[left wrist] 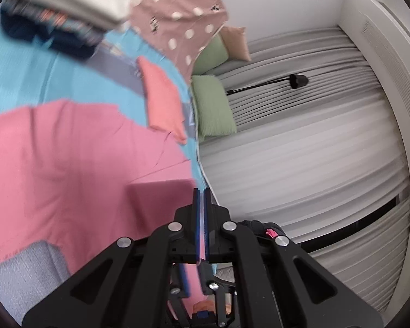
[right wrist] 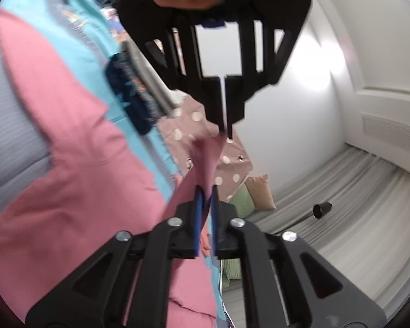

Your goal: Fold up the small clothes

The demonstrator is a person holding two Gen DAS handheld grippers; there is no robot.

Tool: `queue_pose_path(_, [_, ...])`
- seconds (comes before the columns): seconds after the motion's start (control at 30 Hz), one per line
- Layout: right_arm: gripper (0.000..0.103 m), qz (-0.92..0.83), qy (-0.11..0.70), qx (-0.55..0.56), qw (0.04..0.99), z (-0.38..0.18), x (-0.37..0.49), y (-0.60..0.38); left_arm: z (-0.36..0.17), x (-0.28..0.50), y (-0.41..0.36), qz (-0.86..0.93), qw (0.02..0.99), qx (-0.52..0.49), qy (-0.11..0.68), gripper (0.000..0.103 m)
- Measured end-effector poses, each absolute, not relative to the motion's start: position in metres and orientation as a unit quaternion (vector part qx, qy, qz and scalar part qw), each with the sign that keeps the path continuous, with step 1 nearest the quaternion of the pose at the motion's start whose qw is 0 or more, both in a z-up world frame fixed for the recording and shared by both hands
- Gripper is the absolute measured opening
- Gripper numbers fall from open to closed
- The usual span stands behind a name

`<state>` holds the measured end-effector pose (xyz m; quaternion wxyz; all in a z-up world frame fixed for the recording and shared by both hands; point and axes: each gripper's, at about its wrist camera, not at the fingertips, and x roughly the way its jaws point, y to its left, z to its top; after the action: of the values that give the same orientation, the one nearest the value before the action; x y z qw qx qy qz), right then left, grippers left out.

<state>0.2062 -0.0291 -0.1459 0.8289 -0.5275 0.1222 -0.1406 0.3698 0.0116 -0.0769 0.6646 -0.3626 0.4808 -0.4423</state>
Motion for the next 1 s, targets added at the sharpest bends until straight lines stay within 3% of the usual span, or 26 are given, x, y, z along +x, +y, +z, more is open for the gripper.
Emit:
queue_pose_path(0.03, [0.030, -0.126, 0.128, -0.534, 0.826, -0.154, 0.199, -0.025, -0.083, 0.369, 0.013, -0.438, 0.664, -0.362, 0.486, 0.001])
queue_pose_path(0.23, [0.043, -0.034, 0.212, -0.499, 0.839, -0.167, 0.163, -0.028, -0.133, 0.374, 0.033, -0.399, 0.655, -0.374, 0.522, 0.000])
queue_pose_path(0.37, [0.044, -0.005, 0.262, -0.388, 0.884, -0.137, 0.156, -0.057, -0.148, 0.375, 0.049, -0.379, 0.658, -0.379, 0.528, 0.000])
queue_pose_path(0.43, [0.055, 0.016, 0.291, -0.325, 0.900, -0.124, 0.165, -0.076, -0.151, 0.376, 0.054, -0.369, 0.665, -0.376, 0.530, 0.000])
queue_pose_path(0.57, [0.055, 0.060, 0.345, -0.188, 0.918, -0.116, 0.209, -0.106, -0.149, 0.374, 0.053, -0.368, 0.668, -0.373, 0.528, 0.001])
queue_pose_path(0.7, [0.047, 0.083, 0.370, -0.116, 0.918, -0.116, 0.259, -0.110, -0.146, 0.367, 0.057, -0.365, 0.677, -0.359, 0.529, 0.005])
queue_pose_path(0.8, [0.003, 0.058, 0.391, -0.123, 0.910, -0.121, 0.289, -0.103, -0.144, 0.362, 0.067, -0.358, 0.682, -0.363, 0.524, 0.010])
queue_pose_path(1.0, [0.002, 0.062, 0.384, -0.062, 0.919, -0.119, 0.286, -0.118, -0.144, 0.355, 0.100, -0.336, 0.693, -0.377, 0.515, 0.011])
